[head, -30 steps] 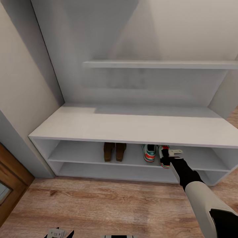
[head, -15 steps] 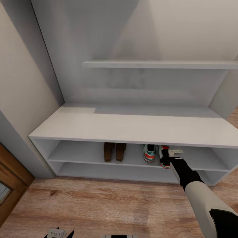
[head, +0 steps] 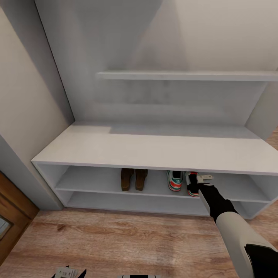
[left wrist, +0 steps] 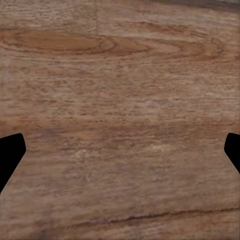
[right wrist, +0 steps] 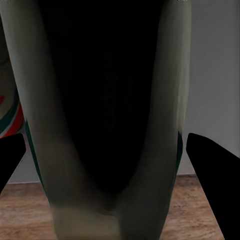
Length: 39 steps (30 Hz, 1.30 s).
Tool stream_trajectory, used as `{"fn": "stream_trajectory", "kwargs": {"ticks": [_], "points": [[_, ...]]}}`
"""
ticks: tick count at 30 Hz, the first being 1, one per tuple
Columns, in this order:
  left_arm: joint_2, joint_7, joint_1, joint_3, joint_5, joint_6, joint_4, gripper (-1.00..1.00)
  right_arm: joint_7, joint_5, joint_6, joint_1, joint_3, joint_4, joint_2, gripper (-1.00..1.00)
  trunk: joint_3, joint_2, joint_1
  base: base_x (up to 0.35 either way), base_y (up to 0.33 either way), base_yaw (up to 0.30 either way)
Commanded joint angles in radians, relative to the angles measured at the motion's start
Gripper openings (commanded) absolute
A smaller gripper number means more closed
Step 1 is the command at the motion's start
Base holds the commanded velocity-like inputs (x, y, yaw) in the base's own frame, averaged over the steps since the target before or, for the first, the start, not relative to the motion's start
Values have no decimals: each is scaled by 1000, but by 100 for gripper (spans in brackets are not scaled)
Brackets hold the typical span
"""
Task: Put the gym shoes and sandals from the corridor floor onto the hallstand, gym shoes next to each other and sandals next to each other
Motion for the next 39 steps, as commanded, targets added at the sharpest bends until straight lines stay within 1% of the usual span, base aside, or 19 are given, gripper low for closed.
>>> {"fn": "stream_trajectory", "kwargs": {"ticks": [1,11,17,39], "points": [[0,-10,-1,6,4,1,1,100,2,10,6,0,-3,-2,1,-100,-1,0,0,5,0,0],[0,-10,-1,6,4,1,1,100,2,10,6,0,-3,-1,1,-100,-1,0,0,3,0,0],[0,-10,-1,6,4,1,1,100,2,10,6,0,-3,-1,1,-100,-1,0,0,128,0,0],[0,-9,-1,6,4,1,1,100,2,10,6,0,-3,-1,1,-100,-1,0,0,52,13,0]]}}
